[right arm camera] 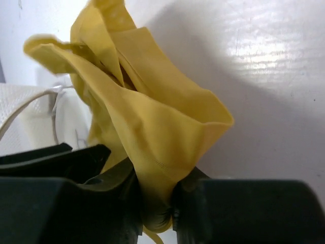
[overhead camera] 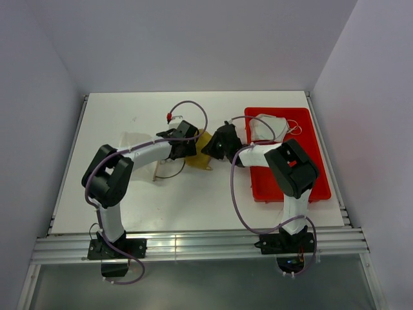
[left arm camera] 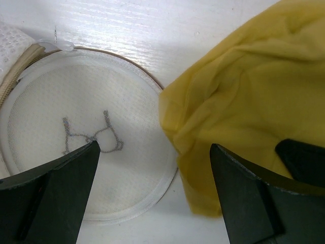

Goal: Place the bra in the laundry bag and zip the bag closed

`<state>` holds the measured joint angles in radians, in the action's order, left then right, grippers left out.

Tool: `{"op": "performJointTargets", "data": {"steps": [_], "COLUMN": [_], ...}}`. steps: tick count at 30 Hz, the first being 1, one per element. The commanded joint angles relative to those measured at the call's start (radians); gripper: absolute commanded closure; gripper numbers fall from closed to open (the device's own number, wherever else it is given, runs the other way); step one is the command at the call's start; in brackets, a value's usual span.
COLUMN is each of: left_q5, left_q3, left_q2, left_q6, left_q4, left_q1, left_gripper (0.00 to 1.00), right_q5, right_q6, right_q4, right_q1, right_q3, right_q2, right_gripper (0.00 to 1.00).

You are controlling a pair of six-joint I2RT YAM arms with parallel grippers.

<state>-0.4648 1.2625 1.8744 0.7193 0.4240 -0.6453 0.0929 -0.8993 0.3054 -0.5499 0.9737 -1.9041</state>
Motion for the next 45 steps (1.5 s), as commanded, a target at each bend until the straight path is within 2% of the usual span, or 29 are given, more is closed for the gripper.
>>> {"op": "performJointTargets", "data": {"steps": [1,4,5,9,15,20,24,28,33,45], "left_q5": [0.017,0.02,0.02,-0.012,-0.22,-0.403,-0.492,-0.557,-0.587,-0.718], "left_q3": [-0.011,0.004,0.014,0.075,0.149,0.117,0.094,0.135,0.167,0.265], "left_q2": [-0.087,-0.139,-0.153,-0.216,-0.291,-0.305,-0.264,-0.18,-0.097,0.098], "left_q6": [-0.011,-0.02,-0.027,-0.044,-0.052,0.006,0.057,0.078,0.059,0.175], "left_q4": [-0.014,-0.005,0.001,0.085,0.277,0.487,0.582,0.666,0.677,0.832], "left_q1": [-0.013,-0.028,-0.033,-0.069,-0.103,-0.125,-0.146,-0.149,-0.155,-0.155], "left_gripper": [0.02,0.02,0.01,0.01,0.01,0.01,0.01,0.01,0.01,0.02], "right_q5": [-0.091,-0.134,-0.136,-0.131,-0.113,-0.12,-0.107,-0.11,-0.145,-0.157], "right_q6": [0.02,0.022,0.025,0.023,0.033,0.037,0.028,0.011,0.008,0.01], "right_q4": [-0.089,-0.117,-0.118,-0.129,-0.176,-0.255,-0.298,-0.356,-0.39,-0.404], "right_q1": [-0.018,-0.024,-0.024,-0.024,-0.024,-0.021,-0.016,-0.001,0.022,0.036], "right_q3": [0.077,0.086,0.086,0.085,0.094,0.114,0.131,0.115,0.08,0.042], "right_q2": [0.02,0.028,0.03,0.053,0.112,0.192,0.24,0.307,0.376,0.396], "right_gripper": [0.75,0.8,0.84,0.88,0.93,0.96,0.97,0.98,0.99,1.0]}}
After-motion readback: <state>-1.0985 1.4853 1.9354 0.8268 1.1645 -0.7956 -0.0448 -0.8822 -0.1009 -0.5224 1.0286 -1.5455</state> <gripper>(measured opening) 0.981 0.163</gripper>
